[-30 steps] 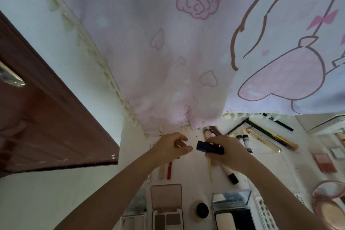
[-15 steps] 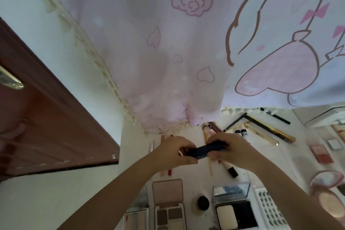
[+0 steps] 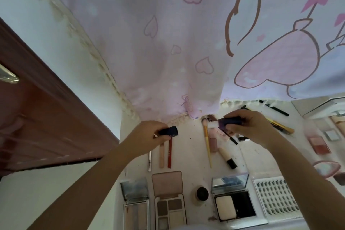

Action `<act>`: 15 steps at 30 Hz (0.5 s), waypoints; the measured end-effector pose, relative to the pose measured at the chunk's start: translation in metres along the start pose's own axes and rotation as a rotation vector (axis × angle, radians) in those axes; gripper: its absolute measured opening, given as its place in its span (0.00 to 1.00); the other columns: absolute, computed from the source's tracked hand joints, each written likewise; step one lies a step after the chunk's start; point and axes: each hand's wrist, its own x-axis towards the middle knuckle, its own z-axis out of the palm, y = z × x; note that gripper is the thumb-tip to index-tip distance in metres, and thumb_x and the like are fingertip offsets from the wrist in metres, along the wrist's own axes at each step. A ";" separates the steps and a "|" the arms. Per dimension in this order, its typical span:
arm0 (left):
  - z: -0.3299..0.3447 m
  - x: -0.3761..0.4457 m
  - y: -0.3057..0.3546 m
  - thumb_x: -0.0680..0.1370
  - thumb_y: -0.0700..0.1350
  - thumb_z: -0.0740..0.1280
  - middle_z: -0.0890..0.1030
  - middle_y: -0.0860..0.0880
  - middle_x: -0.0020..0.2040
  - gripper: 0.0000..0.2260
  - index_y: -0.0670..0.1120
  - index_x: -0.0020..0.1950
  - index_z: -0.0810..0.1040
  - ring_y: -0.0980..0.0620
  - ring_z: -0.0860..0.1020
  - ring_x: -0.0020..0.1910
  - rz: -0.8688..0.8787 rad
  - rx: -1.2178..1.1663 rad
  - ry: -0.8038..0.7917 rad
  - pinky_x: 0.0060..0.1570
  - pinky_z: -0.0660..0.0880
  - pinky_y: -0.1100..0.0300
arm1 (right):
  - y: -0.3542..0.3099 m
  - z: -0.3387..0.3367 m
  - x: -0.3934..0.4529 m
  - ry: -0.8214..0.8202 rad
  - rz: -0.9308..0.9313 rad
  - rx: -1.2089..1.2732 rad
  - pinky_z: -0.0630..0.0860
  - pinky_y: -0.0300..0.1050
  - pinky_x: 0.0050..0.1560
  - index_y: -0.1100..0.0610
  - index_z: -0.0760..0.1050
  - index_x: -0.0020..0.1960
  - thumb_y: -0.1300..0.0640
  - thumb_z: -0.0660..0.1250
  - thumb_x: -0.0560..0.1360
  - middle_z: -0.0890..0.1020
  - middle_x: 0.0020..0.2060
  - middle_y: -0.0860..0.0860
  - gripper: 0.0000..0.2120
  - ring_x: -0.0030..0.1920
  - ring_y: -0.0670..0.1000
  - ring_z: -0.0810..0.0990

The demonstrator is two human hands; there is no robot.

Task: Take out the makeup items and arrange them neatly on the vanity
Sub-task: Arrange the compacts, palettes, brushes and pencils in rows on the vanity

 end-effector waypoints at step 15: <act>0.026 0.005 0.018 0.74 0.47 0.65 0.73 0.53 0.35 0.10 0.41 0.49 0.79 0.57 0.70 0.34 -0.011 -0.016 -0.099 0.38 0.67 0.64 | 0.011 0.045 -0.002 -0.235 0.018 0.188 0.75 0.30 0.35 0.59 0.75 0.47 0.75 0.63 0.71 0.81 0.38 0.52 0.13 0.35 0.42 0.82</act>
